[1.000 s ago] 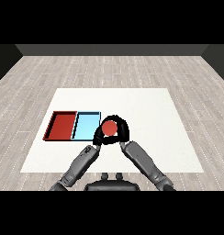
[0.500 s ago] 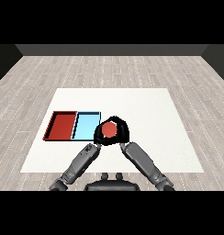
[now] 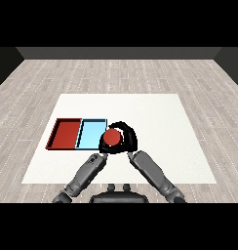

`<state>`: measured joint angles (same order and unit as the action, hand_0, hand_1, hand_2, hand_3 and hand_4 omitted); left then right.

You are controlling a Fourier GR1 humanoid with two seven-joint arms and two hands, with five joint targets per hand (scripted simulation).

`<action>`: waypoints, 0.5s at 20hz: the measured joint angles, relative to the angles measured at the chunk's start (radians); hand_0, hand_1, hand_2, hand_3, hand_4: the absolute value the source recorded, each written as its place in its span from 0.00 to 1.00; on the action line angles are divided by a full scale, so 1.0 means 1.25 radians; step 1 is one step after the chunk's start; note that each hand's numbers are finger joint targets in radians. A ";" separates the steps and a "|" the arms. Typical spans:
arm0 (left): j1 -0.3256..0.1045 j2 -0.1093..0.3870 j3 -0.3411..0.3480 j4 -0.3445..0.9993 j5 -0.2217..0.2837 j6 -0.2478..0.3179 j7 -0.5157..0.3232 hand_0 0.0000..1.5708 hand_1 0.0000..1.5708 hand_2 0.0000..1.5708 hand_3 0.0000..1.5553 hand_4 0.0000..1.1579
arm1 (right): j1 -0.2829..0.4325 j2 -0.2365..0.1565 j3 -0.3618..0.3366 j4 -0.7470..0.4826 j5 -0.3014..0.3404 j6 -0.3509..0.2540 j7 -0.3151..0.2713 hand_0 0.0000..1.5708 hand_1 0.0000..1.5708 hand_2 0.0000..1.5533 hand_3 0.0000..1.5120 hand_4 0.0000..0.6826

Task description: Pick the red can and put it in the red box

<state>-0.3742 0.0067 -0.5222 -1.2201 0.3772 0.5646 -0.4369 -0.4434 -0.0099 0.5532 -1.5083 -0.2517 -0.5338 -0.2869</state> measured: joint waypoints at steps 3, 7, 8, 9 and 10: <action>0.010 0.001 0.002 0.000 -0.001 -0.003 -0.017 1.00 1.00 1.00 0.97 0.99 | 0.003 0.004 0.000 0.004 0.029 0.003 0.026 0.00 0.00 0.00 0.00 0.00; -0.009 -0.001 0.003 0.022 0.015 0.009 -0.042 1.00 1.00 1.00 0.97 0.98 | 0.011 0.004 -0.004 -0.003 0.056 0.013 0.059 0.00 0.00 0.00 0.00 0.00; -0.014 -0.001 -0.005 0.033 0.025 0.021 -0.055 1.00 1.00 1.00 0.96 0.98 | 0.006 0.005 -0.007 0.005 0.049 0.015 0.057 0.00 0.00 0.00 0.00 0.00; -0.010 0.000 -0.012 0.024 0.019 0.034 -0.049 1.00 1.00 1.00 0.96 0.98 | 0.010 0.005 -0.006 -0.003 0.053 0.011 0.062 0.00 0.00 0.00 0.00 0.00; -0.009 0.000 -0.010 0.019 0.014 0.035 -0.042 1.00 1.00 1.00 0.96 0.98 | 0.015 0.005 -0.007 -0.007 0.057 0.008 0.067 0.00 0.00 0.00 0.00 0.00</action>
<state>-0.3861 0.0072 -0.5342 -1.1964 0.3951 0.6087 -0.4888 -0.4249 -0.0034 0.5447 -1.5166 -0.1807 -0.5231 -0.2029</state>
